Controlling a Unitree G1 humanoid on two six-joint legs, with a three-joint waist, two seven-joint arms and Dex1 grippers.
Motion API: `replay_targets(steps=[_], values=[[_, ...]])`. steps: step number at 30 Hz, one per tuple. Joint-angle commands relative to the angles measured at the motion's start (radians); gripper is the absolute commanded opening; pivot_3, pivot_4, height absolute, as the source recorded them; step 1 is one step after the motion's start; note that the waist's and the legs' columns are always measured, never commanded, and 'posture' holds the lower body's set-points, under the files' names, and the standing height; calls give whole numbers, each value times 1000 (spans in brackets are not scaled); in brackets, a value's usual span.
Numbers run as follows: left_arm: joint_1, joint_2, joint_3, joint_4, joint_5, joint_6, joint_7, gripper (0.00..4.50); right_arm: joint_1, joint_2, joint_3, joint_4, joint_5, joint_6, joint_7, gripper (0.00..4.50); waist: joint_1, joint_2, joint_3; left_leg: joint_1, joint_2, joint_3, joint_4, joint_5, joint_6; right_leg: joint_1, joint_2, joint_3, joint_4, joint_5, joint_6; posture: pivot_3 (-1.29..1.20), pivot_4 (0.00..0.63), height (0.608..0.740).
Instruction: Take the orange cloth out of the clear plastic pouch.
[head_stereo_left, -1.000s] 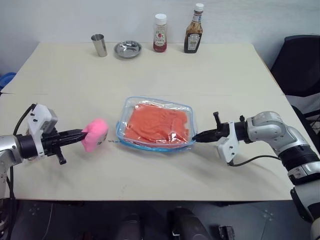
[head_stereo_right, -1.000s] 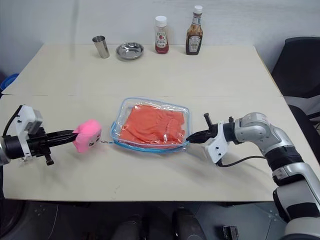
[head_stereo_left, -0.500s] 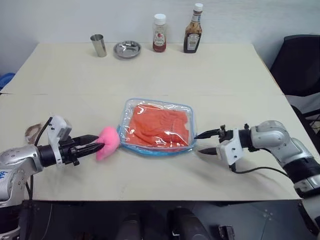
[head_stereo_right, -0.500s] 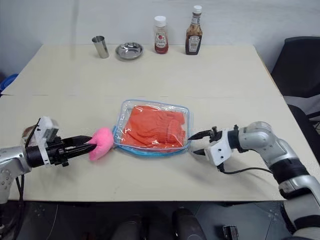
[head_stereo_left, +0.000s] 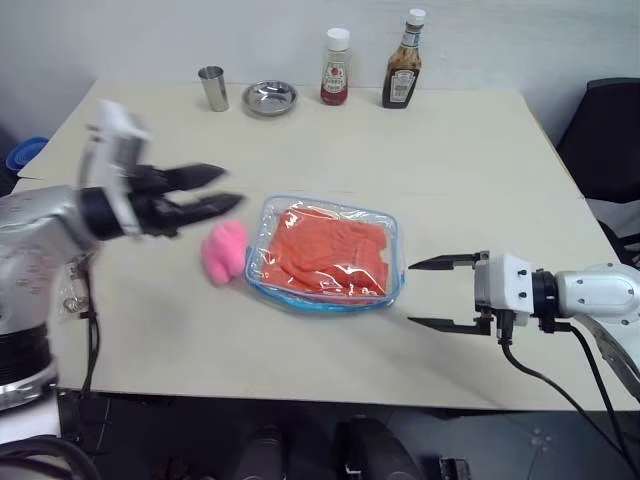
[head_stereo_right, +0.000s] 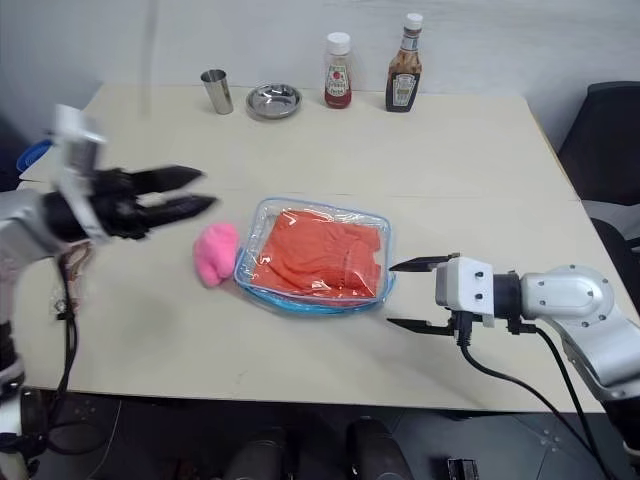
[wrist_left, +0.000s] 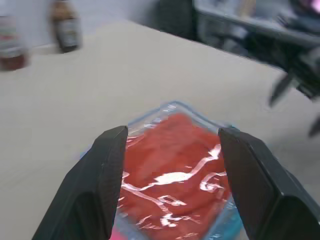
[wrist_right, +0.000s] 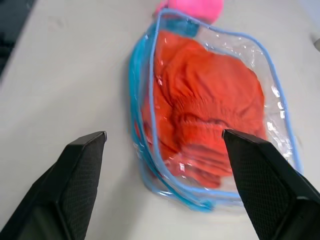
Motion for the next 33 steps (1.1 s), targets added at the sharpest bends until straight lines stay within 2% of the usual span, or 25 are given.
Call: replay_targets(steps=[1, 3, 7, 12, 18, 21, 28, 30, 32, 33], values=[[39, 81, -242, -11, 294, -365, -171, 3060, 29, -10, -80, -95, 77, 122, -22, 3866, -12, 0, 0, 1, 0, 1, -1, 0, 0, 0, 1, 1, 0, 0, 0, 0, 150, 740], [53, 106, -338, 81, 453, -596, -220, 3060, 44, 2, -106, -125, 83, 163, -41, 3866, -20, 1, 1, 3, 0, 2, -2, 0, -1, 0, 2, 3, 1, 0, 0, 0, 150, 740], [42, 90, -384, 256, 570, -857, -260, 3060, 113, 10, -153, -175, 65, 200, -61, 3866, -18, 1, 1, 4, 1, 1, -2, 1, -1, 0, 3, 2, 2, 0, 0, 0, 150, 740], [14, 29, -381, 393, 644, -1022, -221, 3060, 188, 29, -190, -231, 46, 219, -78, 3866, 0, 1, 1, 1, 0, 1, -1, 0, 1, 0, 2, 2, 0, 0, 0, 0, 150, 740], [5, -27, -369, 457, 658, -1061, -211, 3060, 200, 55, -195, -256, 32, 243, -93, 3866, 2, 1, 1, 1, 0, 1, -1, 0, 1, 0, 1, 2, 0, 0, 0, 0, 150, 740], [13, -33, -364, 479, 658, -1064, -215, 2532, 197, 61, -192, -253, 20, 244, -89, 3915, -2, 1, 0, 2, 0, 1, -1, 0, 1, 0, 1, 2, 1, 0, 0, 0, 150, 740], [21, -38, -346, 486, 629, -1049, -240, 471, 193, 72, -173, -232, -18, 226, -75, 3915, 0, 1, 0, 2, 0, 1, -1, 0, 1, 0, 1, 2, 1, 0, 0, 0, 150, 740], [23, -42, -341, 487, 623, -1042, -247, 12, 188, 78, -167, -230, -27, 225, -73, 3915, -1, 1, 0, 2, 0, 1, -1, 0, 1, 0, 1, 2, 1, 0, 0, 0, 150, 740], [29, -54, -324, 482, 595, -992, -245, 12, 184, 84, -161, -229, -37, 223, -73, 3915, -1, 1, 0, 2, 0, 1, -1, 0, 1, 0, 1, 2, 1, 0, 0, 0, 150, 740], [32, -73, -305, 461, 553, -903, -235, 12, 182, 88, -157, -228, -45, 220, -73, 3915, -1, 1, 0, 2, 0, 1, -1, 0, 1, 0, 1, 2, 1, 0, 0, 0, 150, 740]])
